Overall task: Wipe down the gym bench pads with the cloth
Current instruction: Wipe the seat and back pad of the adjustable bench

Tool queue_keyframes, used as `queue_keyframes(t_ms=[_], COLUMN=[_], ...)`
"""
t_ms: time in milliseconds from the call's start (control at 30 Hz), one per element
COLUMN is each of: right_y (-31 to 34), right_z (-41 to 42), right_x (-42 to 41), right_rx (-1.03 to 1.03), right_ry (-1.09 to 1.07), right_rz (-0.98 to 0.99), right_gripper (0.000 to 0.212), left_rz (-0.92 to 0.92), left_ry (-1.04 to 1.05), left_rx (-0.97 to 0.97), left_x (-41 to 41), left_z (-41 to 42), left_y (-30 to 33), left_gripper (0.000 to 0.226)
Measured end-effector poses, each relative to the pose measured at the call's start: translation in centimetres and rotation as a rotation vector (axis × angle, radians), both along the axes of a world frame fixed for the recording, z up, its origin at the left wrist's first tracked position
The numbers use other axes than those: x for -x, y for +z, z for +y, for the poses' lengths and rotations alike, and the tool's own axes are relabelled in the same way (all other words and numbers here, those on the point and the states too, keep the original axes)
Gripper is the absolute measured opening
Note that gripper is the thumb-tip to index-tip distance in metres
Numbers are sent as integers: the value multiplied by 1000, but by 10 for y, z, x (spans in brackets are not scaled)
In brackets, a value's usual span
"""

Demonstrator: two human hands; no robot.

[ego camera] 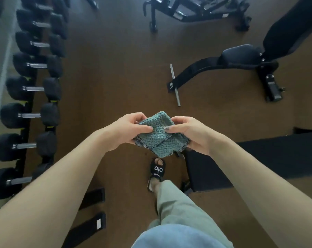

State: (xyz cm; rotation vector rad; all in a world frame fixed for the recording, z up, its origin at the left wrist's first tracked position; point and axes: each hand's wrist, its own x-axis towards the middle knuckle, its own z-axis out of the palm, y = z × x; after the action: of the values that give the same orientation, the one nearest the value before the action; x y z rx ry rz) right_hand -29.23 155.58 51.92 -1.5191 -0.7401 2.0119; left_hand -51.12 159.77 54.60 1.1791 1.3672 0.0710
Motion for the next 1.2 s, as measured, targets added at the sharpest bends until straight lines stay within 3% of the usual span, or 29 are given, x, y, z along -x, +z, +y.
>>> queue_keyframes(t_ms=[267, 633, 900, 1200], right_y=[-23, -11, -31, -52], right_z=[100, 206, 284, 314], right_x=[3, -50, -98, -193], right_rx=[11, -18, 78, 247], right_ry=[-131, -315, -732, -1096], right_rz=[-10, -201, -353, -409], right_gripper=[27, 27, 18, 13], left_rz=[25, 51, -113, -38], left_ry=[-85, -503, -692, -726], left_rx=[64, 70, 40, -9], left_x=[-3, -99, -192, -321], left_z=[125, 280, 386, 457], left_y=[-15, -21, -33, -52], left_gripper=[12, 24, 18, 22])
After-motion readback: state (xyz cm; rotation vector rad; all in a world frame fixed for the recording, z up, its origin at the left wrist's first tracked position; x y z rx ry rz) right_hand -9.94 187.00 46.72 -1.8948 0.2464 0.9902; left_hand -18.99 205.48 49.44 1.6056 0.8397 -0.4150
